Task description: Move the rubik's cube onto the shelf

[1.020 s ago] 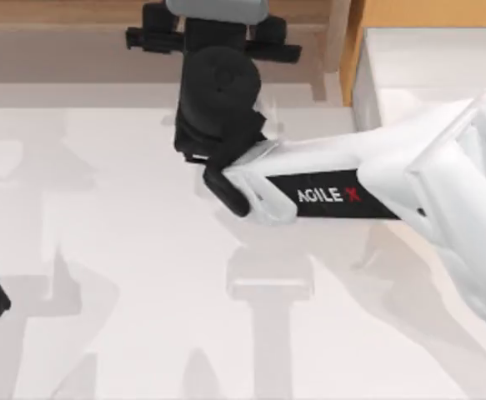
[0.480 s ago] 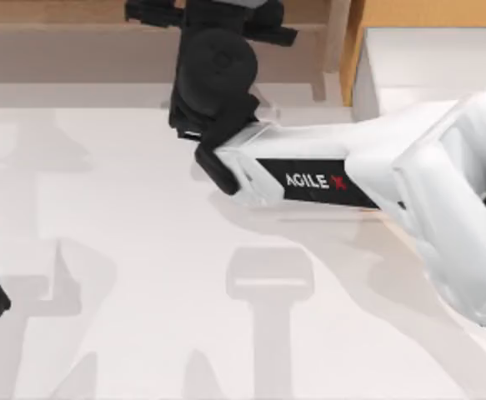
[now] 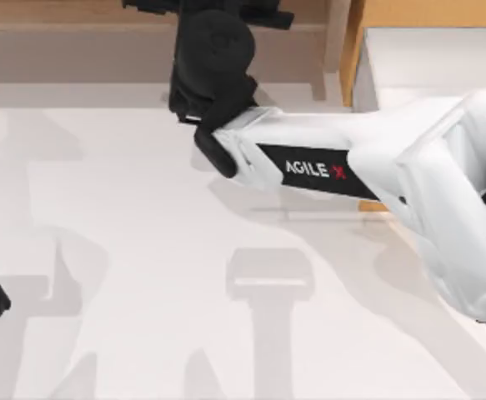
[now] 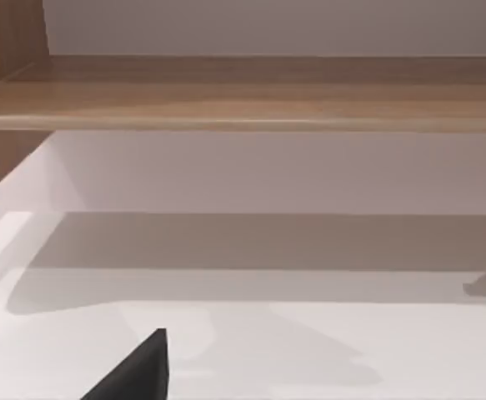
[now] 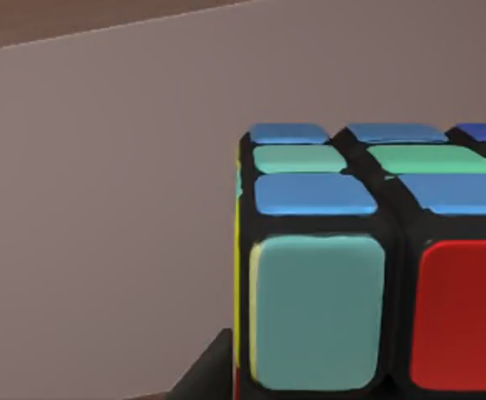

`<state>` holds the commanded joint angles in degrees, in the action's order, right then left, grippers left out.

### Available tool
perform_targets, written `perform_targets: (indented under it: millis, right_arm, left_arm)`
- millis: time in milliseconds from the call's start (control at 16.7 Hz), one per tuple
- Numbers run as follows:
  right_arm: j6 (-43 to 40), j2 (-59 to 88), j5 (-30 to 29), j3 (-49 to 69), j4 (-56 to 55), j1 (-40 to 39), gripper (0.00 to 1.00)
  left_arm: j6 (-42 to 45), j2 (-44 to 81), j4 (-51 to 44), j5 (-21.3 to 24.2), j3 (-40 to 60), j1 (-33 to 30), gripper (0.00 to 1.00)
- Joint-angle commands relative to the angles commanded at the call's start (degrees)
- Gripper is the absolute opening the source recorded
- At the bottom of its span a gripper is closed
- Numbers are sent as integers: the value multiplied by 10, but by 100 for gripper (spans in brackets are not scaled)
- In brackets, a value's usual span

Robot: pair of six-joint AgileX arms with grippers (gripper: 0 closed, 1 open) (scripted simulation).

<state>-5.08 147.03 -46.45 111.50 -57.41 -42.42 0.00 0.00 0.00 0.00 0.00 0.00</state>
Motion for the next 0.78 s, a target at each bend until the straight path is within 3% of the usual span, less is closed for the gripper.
perform_targets:
  millis: [780]
  right_arm:
    - [7,8,46,32,171,28,0]
  left_arm:
    - [0,0,0,0,0,0,100]
